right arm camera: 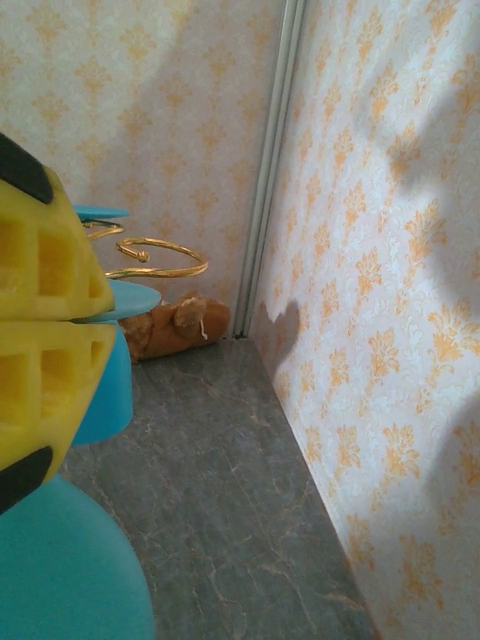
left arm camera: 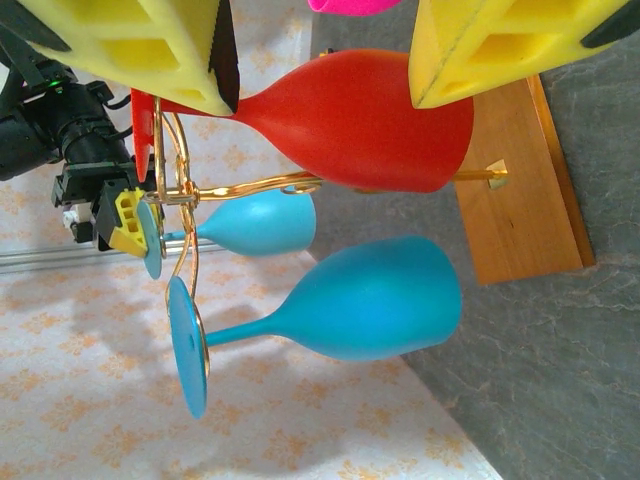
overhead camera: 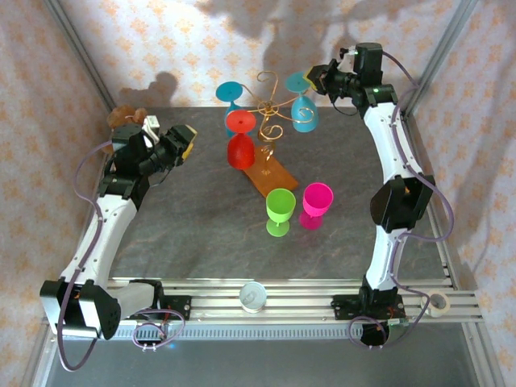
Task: Take the wine glass off the wine glass rack
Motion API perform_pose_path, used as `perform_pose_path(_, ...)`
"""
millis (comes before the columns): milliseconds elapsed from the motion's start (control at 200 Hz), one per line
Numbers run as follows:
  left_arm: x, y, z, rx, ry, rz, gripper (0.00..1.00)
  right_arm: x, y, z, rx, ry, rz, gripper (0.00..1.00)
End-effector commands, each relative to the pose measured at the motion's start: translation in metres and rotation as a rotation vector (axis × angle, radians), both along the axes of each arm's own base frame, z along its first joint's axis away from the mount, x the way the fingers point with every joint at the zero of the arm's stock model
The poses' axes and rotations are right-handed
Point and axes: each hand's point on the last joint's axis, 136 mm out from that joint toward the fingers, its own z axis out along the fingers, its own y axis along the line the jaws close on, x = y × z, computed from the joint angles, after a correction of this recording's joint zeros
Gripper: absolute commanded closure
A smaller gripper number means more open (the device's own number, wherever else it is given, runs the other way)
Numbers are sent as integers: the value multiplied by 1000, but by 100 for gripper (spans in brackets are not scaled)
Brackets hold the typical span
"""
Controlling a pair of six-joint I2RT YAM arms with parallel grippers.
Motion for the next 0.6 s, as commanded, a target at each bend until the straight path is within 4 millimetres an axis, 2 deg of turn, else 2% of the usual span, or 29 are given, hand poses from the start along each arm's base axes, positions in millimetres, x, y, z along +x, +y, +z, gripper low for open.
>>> perform_pose_path(0,-5,1,12,-11,-47,-5,53,-19,4,45,44,-92,19,100)
perform_pose_path(420,-8,2,14,-15,-53,0,53,-31,-2,54,57,-105,11,100)
perform_pose_path(591,-8,1,14,-15,-55,-3,53,-35,-4,48,33,-89,8,100)
